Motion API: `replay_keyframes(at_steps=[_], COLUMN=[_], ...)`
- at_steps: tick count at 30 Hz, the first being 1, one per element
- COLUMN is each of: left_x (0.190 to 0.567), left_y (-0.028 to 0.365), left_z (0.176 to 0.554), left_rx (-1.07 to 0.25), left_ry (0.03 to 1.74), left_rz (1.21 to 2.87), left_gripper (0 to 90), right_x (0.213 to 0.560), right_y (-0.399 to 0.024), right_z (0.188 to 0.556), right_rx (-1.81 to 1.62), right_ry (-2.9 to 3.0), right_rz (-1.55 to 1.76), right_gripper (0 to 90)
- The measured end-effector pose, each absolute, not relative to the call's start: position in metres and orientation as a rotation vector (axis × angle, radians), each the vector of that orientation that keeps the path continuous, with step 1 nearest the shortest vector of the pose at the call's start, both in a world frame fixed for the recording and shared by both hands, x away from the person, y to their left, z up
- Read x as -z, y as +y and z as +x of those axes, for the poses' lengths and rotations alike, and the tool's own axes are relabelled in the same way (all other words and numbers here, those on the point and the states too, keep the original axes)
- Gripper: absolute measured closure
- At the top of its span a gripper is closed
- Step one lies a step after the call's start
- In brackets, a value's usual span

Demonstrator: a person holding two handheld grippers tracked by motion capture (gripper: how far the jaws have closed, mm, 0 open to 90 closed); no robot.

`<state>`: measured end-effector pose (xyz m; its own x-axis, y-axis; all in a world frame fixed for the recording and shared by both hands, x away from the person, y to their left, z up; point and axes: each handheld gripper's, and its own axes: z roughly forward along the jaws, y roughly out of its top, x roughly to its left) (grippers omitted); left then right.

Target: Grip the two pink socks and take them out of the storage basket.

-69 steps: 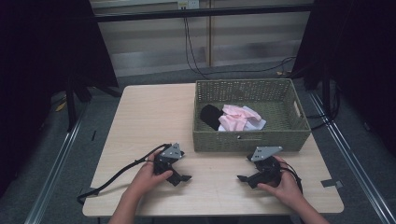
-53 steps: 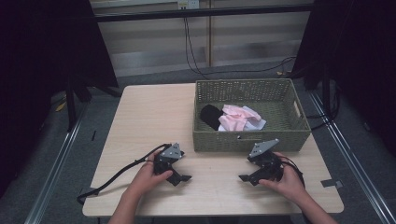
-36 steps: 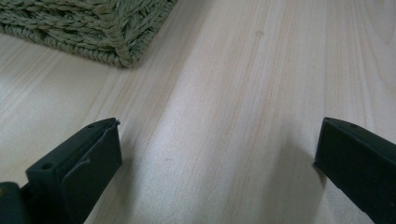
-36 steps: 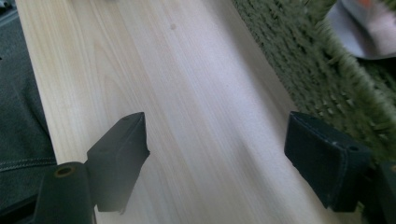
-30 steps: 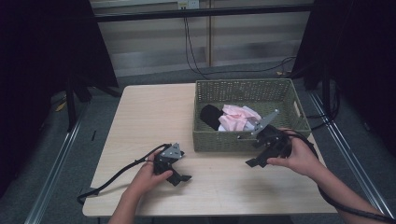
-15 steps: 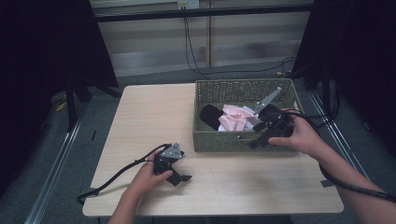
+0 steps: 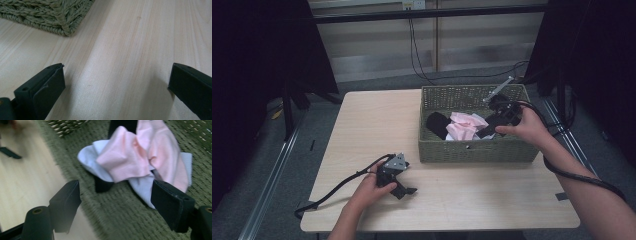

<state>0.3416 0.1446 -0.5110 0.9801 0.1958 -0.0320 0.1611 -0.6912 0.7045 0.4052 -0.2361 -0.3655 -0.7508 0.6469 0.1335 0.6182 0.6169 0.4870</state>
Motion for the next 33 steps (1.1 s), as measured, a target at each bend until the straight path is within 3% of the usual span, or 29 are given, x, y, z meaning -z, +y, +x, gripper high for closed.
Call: replay_keyframes(at_steps=[27,33], left_x=[0.511,0.511], left_y=[0.145,0.145], left_z=[0.342,0.342], left_rx=[-0.060,-0.060], left_ry=[0.247,0.243], left_rz=[2.346,2.345], left_gripper=[0.0,0.0], right_x=[0.421,0.434], right_y=[-0.247,-0.241], right_z=[0.479,0.489], right_rx=[-0.681,-0.657], right_ry=[2.561,2.553], right_rz=[1.431,1.465], right_gripper=[36.2,42.9])
